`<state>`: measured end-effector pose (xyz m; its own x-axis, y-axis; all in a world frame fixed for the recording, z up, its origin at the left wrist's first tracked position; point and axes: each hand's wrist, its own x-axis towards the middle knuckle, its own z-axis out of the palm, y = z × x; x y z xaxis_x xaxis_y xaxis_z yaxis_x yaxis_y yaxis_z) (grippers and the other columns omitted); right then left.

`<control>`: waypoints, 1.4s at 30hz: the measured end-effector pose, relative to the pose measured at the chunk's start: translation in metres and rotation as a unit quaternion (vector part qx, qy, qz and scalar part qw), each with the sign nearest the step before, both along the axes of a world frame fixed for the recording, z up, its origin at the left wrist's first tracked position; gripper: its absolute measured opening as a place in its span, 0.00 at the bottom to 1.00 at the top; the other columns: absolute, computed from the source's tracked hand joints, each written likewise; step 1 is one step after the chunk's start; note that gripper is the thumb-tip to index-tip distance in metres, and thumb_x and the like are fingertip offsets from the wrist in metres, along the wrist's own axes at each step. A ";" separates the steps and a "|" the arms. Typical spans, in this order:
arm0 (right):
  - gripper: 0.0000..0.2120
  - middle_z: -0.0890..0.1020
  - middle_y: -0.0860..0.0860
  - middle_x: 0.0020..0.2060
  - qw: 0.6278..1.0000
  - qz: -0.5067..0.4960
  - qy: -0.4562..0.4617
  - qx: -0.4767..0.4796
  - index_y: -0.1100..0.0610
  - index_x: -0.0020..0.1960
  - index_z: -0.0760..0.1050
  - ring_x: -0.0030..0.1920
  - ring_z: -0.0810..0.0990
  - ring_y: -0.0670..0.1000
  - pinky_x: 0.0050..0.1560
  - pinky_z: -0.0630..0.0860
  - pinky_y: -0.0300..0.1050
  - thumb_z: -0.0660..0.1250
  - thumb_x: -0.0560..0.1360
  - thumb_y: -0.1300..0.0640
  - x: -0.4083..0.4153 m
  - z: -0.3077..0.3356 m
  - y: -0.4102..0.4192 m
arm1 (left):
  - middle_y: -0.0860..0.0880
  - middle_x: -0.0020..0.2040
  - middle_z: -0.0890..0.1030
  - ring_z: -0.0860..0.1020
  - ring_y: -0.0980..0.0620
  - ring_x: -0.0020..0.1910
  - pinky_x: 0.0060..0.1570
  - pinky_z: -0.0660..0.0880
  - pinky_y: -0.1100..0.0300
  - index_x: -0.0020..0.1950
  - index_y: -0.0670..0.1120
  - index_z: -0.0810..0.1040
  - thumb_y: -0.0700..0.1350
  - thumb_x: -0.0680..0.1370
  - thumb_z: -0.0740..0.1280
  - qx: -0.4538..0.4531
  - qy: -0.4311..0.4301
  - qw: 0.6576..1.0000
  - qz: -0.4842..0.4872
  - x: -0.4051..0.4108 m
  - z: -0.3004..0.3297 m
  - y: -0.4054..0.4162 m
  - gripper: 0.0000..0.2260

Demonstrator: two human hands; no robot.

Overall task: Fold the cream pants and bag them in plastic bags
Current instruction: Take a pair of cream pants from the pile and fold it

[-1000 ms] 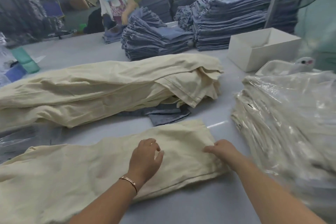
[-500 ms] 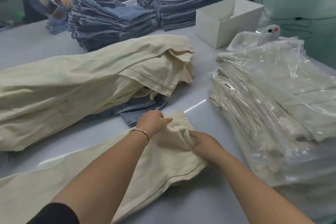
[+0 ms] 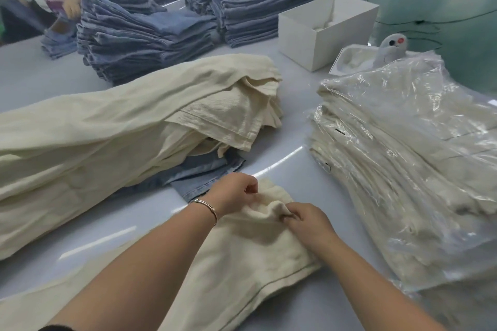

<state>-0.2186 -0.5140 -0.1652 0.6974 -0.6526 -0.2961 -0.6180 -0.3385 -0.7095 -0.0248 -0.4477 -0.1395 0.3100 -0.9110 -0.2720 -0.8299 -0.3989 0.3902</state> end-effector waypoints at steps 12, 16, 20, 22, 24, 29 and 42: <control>0.35 0.86 0.47 0.42 0.949 -0.018 -0.126 0.288 0.49 0.46 0.84 0.41 0.84 0.43 0.38 0.78 0.36 0.48 0.67 0.82 -0.010 0.029 -0.002 | 0.58 0.40 0.84 0.79 0.65 0.38 0.44 0.73 0.68 0.46 0.53 0.84 0.47 0.69 0.74 0.046 0.189 0.981 -0.006 0.005 0.017 0.002 0.06; 0.38 0.83 0.38 0.34 0.960 -0.001 -0.149 0.238 0.45 0.44 0.83 0.39 0.82 0.36 0.37 0.74 0.29 0.48 0.65 0.82 -0.008 0.033 -0.004 | 0.52 0.47 0.81 0.79 0.56 0.45 0.56 0.72 0.60 0.61 0.51 0.78 0.43 0.63 0.73 0.119 0.300 0.945 0.047 0.009 0.023 0.001 0.25; 0.33 0.78 0.45 0.41 0.983 -0.005 -0.099 0.156 0.52 0.53 0.83 0.47 0.79 0.45 0.45 0.71 0.29 0.51 0.66 0.79 -0.007 0.025 -0.003 | 0.46 0.41 0.80 0.77 0.49 0.42 0.46 0.72 0.54 0.49 0.37 0.81 0.45 0.64 0.76 0.135 0.301 0.942 0.057 0.015 0.022 0.007 0.18; 0.21 0.79 0.49 0.39 0.991 -0.011 -0.071 0.113 0.58 0.50 0.83 0.43 0.78 0.47 0.44 0.72 0.34 0.58 0.69 0.75 -0.009 0.019 -0.005 | 0.46 0.39 0.81 0.77 0.50 0.40 0.44 0.73 0.57 0.45 0.39 0.82 0.43 0.70 0.75 0.052 0.319 0.939 0.116 0.020 0.022 0.004 0.09; 0.06 0.81 0.54 0.39 0.995 -0.039 -0.041 0.083 0.60 0.46 0.80 0.41 0.77 0.51 0.43 0.72 0.42 0.66 0.72 0.66 -0.011 0.015 -0.009 | 0.50 0.34 0.77 0.74 0.52 0.35 0.37 0.69 0.61 0.39 0.44 0.80 0.43 0.73 0.73 -0.027 0.258 0.951 0.168 0.026 0.022 -0.007 0.05; 0.06 0.75 0.47 0.32 0.995 -0.082 0.000 0.057 0.56 0.38 0.75 0.36 0.72 0.48 0.38 0.67 0.43 0.71 0.72 0.57 -0.012 0.013 -0.011 | 0.48 0.39 0.78 0.76 0.46 0.42 0.40 0.71 0.56 0.40 0.45 0.76 0.48 0.74 0.69 -0.071 0.045 0.983 0.162 0.012 0.003 -0.033 0.08; 0.18 0.64 0.47 0.24 0.984 -0.116 0.076 0.116 0.54 0.27 0.62 0.28 0.63 0.50 0.31 0.58 0.43 0.72 0.64 0.60 -0.035 0.019 -0.019 | 0.47 0.43 0.72 0.72 0.48 0.47 0.47 0.66 0.57 0.36 0.46 0.74 0.53 0.77 0.67 -0.073 0.073 0.990 0.092 -0.005 -0.020 -0.043 0.14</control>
<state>-0.2533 -0.5330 -0.1462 0.4748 -0.6916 -0.5443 -0.7642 -0.0171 -0.6448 -0.0295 -0.4910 -0.1594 0.4411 -0.8760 -0.1948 -0.6795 -0.4678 0.5652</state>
